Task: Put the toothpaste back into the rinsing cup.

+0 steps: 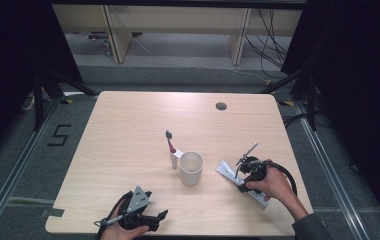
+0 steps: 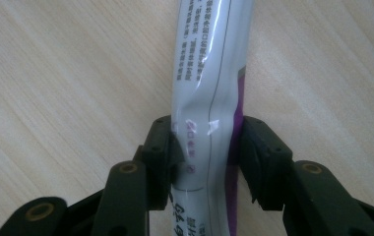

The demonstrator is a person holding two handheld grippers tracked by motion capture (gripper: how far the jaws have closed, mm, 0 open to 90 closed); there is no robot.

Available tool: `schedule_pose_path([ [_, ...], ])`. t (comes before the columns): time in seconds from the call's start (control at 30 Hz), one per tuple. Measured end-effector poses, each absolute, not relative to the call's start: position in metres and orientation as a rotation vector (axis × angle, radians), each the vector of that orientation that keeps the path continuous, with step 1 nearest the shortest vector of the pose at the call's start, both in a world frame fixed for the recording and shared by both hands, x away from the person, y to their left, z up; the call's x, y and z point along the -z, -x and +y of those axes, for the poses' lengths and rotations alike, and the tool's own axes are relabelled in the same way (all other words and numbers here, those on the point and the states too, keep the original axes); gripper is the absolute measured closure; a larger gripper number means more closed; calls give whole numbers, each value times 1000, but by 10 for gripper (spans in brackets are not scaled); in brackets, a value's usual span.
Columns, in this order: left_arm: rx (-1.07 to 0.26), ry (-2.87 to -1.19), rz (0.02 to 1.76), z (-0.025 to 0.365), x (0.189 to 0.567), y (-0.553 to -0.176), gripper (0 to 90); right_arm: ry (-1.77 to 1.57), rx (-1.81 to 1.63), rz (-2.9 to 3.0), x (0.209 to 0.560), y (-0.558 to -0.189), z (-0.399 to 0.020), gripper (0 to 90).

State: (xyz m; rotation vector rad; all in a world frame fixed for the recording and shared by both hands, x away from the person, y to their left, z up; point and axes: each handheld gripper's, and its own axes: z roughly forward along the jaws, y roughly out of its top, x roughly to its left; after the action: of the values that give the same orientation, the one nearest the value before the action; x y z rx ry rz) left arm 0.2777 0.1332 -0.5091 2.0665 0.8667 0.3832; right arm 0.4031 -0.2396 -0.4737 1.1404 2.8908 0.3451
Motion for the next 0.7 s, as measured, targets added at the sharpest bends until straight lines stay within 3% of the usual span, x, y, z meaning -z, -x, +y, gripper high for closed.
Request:
schedule_pose_path([
  [0.3,-380,-2071,858,133,508,-278,188,-1121,-301,2913,474,-409,-238,626],
  [0.47,-381,-2075,856,133,508,-278,191,-1118,-263,2903,473,-412,-238,710],
  [0.7,-374,-2083,850,133,509,-277,191,-1081,-196,2931,472,-415,-234,728],
])
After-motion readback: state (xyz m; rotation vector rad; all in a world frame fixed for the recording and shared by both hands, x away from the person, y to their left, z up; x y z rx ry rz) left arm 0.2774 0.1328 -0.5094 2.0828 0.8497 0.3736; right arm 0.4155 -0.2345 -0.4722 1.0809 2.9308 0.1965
